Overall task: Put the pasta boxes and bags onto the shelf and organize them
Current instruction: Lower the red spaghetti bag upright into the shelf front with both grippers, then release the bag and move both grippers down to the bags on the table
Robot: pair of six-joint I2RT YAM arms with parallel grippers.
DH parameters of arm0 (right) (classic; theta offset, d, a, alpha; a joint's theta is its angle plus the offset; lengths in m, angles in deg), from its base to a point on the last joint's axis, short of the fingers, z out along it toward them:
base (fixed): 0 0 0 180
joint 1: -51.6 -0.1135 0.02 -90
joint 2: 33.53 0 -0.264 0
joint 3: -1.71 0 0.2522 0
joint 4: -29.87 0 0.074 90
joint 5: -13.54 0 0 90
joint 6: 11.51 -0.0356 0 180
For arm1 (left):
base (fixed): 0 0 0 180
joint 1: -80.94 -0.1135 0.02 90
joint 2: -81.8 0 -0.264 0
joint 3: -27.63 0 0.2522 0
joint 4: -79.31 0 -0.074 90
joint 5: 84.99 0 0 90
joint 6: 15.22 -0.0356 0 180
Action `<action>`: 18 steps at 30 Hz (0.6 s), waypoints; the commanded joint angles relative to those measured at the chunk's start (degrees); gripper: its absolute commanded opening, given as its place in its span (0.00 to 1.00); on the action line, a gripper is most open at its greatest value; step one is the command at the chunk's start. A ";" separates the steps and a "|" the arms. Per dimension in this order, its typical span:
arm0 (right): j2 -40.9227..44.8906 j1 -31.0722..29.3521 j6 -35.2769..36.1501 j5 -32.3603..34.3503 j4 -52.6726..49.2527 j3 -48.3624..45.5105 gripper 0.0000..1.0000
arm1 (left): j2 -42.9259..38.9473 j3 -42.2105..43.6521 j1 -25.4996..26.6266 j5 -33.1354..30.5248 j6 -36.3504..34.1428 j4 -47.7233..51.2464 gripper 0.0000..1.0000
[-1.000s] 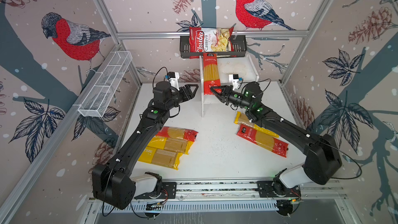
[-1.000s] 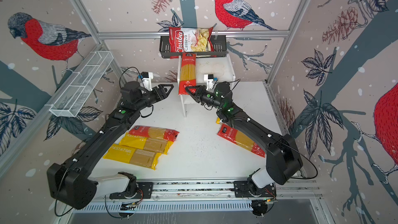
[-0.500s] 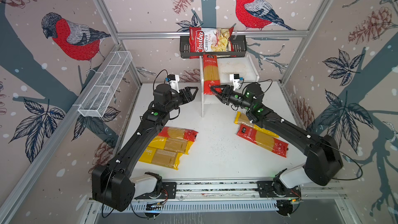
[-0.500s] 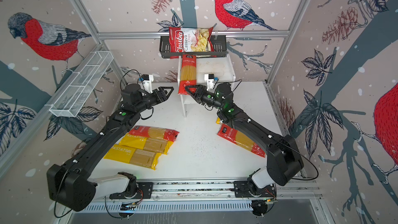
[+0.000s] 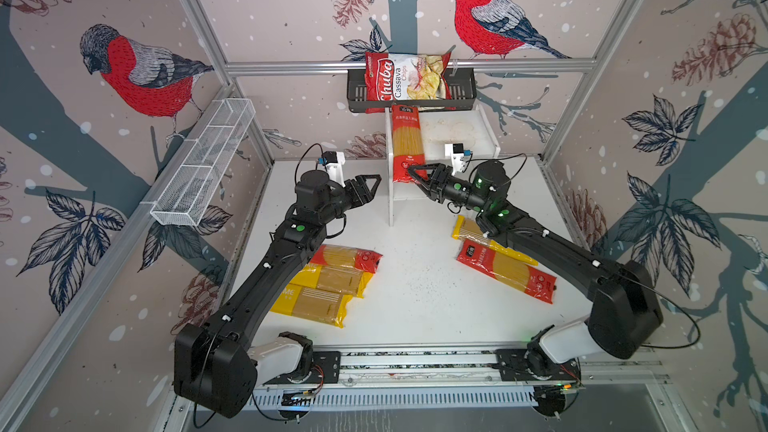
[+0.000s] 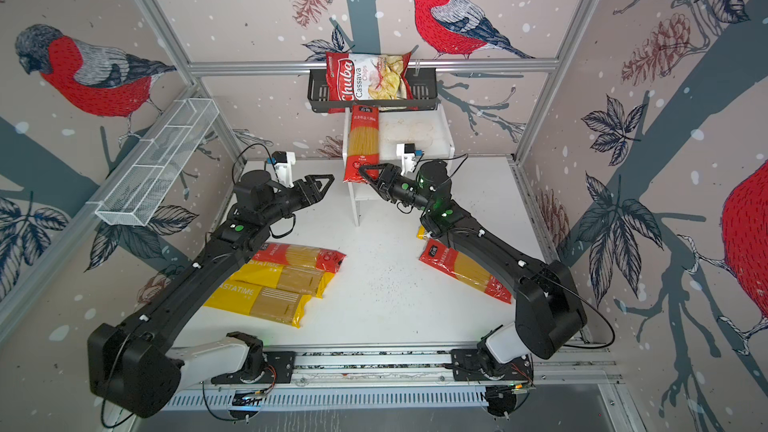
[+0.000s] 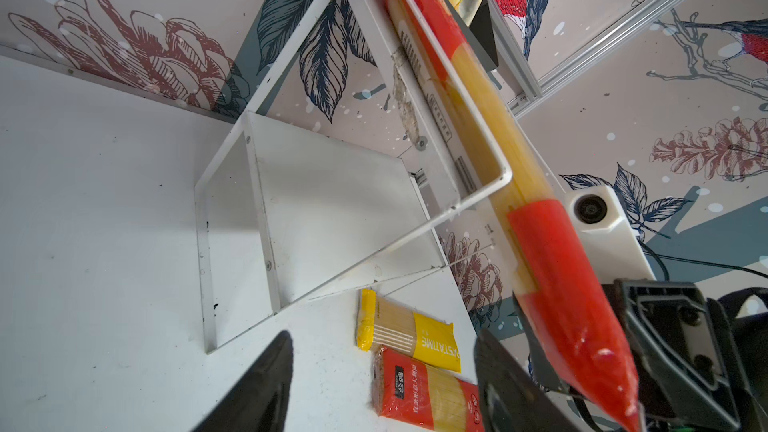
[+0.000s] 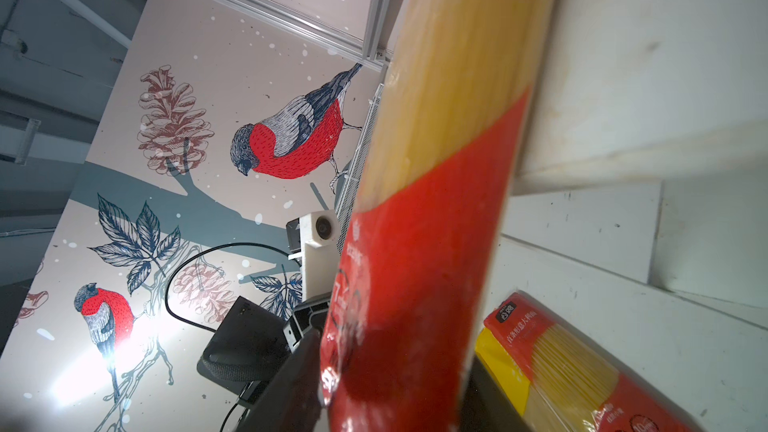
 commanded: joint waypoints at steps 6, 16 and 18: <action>5.04 0.49 2.98 -1.56 1.51 -3.86 0.73 | -3.79 5.04 0.15 -2.33 -2.01 -1.21 0.68; 14.50 0.45 7.43 1.37 -6.49 -12.01 0.75 | -8.53 10.69 0.28 -5.00 -2.33 2.09 0.68; 16.25 0.44 7.53 2.70 -7.98 -13.93 0.75 | -9.86 11.88 0.37 -6.19 -2.39 3.14 0.68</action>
